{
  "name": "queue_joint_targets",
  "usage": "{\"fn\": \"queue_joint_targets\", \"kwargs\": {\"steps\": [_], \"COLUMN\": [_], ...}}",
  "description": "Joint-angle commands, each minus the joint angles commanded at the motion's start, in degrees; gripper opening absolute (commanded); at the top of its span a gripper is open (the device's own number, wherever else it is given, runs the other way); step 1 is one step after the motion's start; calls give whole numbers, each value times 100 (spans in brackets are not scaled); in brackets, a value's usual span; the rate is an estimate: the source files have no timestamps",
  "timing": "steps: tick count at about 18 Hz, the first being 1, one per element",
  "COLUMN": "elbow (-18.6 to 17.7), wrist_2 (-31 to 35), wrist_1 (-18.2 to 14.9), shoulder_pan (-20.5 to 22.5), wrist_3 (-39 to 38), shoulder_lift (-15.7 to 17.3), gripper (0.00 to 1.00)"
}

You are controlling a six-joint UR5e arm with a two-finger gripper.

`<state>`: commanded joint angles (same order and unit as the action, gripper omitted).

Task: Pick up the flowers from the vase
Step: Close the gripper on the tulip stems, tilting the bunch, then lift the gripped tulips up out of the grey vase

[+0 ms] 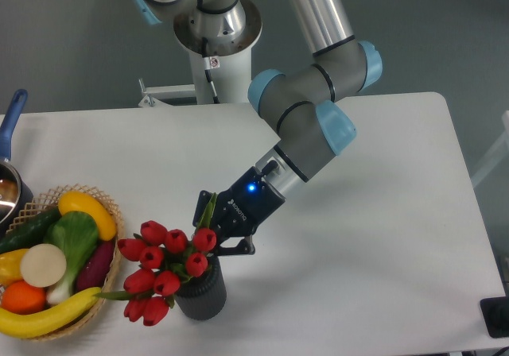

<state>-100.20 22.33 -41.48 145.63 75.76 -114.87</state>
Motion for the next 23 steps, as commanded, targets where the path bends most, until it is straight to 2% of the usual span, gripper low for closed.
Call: {"fn": "queue_joint_targets", "kwargs": {"steps": [3, 8, 11, 15, 18, 23], "elbow": [9, 70, 88, 149, 246, 474], "wrist_2": [-89, -150, -466, -537, -826, -862], "wrist_1": [0, 0, 0, 0, 0, -9], "shoulder_pan": [44, 79, 167, 176, 176, 176], "wrist_3": [-183, -308, -308, -562, -633, -870], "shoulder_lift": [193, 211, 211, 325, 325, 369], "gripper": [15, 15, 15, 15, 15, 15]}}
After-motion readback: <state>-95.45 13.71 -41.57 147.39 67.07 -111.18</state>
